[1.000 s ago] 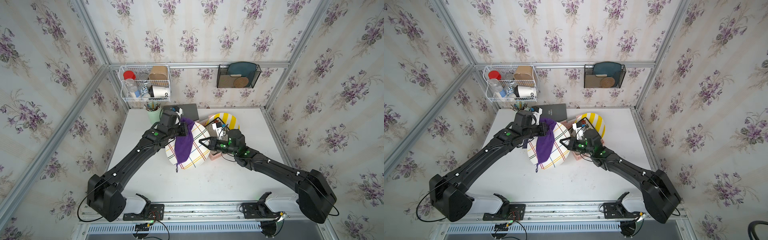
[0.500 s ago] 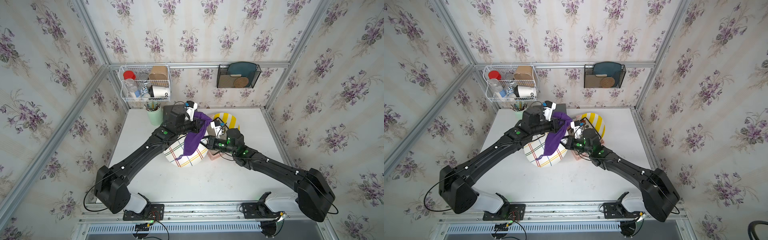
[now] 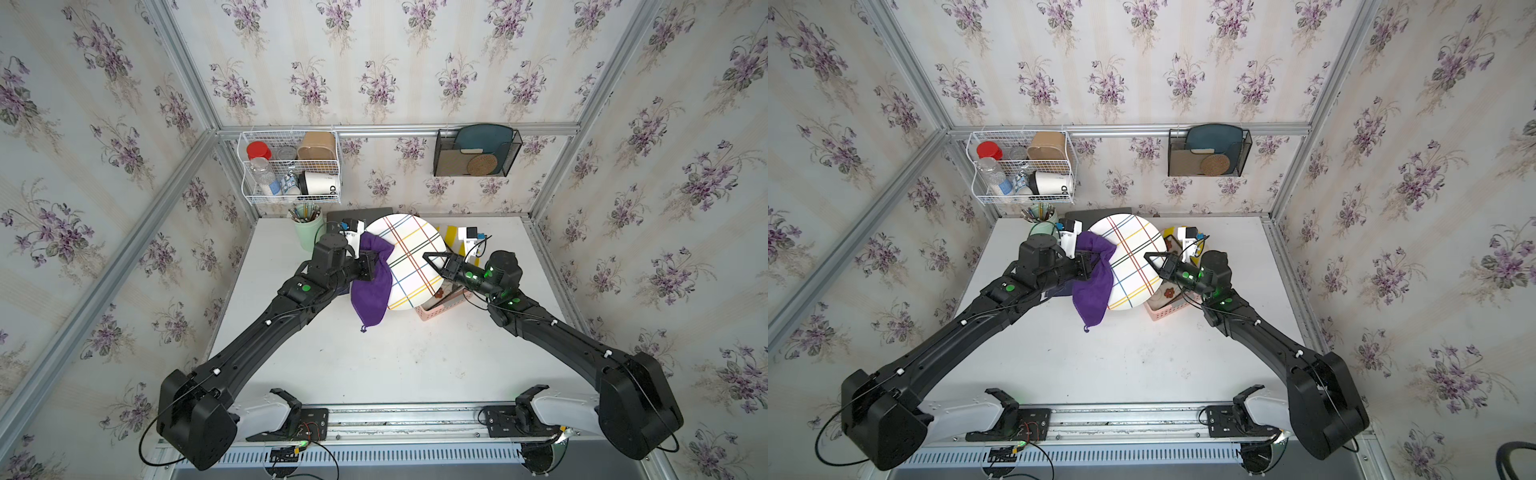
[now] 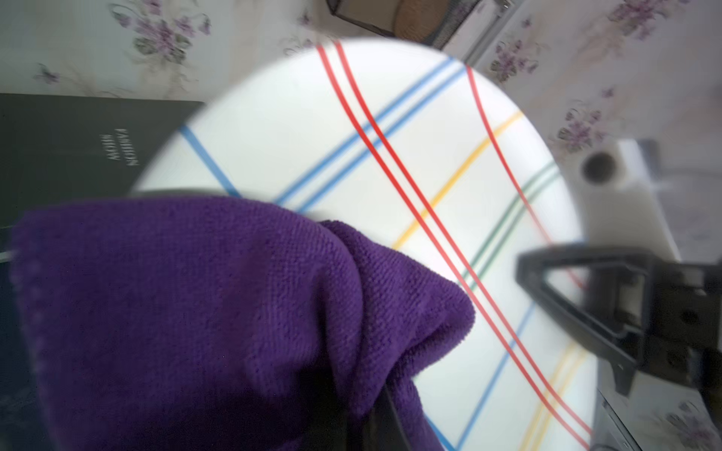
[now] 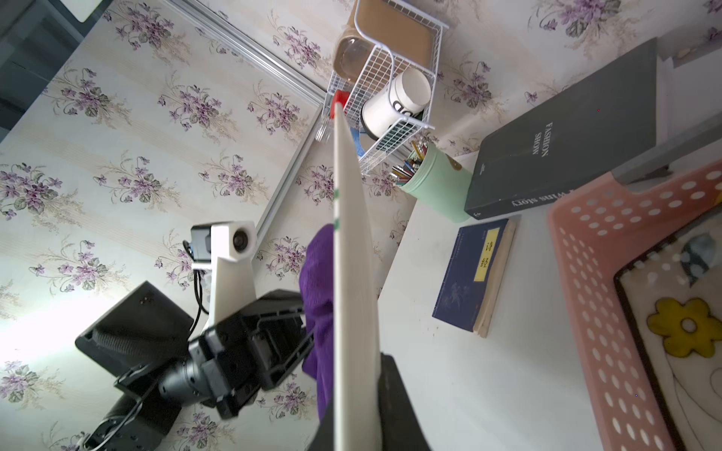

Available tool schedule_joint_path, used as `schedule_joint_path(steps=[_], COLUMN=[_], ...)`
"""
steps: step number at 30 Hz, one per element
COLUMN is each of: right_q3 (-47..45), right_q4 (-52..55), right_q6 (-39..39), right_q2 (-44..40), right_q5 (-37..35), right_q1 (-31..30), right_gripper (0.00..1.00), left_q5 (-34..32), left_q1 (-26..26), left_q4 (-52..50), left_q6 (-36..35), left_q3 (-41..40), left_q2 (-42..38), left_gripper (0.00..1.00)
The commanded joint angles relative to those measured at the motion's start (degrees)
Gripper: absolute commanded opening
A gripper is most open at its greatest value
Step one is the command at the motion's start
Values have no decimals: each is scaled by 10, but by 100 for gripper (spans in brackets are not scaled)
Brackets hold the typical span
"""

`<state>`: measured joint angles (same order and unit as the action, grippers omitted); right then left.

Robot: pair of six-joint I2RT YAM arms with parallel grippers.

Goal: Wipe the wet plate dry
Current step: Wipe the plate with towel.

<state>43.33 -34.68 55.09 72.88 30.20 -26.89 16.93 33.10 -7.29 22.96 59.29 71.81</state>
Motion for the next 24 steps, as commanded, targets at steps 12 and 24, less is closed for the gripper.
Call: schedule_joint_path(steps=[12,24], right_q3=[9,4], right_q4=[-346,-292], right_q6=[174,52], right_q2=[51,37], right_q5=[3,158], right_q1=[-1,-45], right_gripper=[0,0], left_q5=[-28,-23], left_q1=[104,-17], left_q4=[-4,-147], left_q6=[66,-4], left_q3=[101,160], left_q2=[159,109], left_gripper=[0,0])
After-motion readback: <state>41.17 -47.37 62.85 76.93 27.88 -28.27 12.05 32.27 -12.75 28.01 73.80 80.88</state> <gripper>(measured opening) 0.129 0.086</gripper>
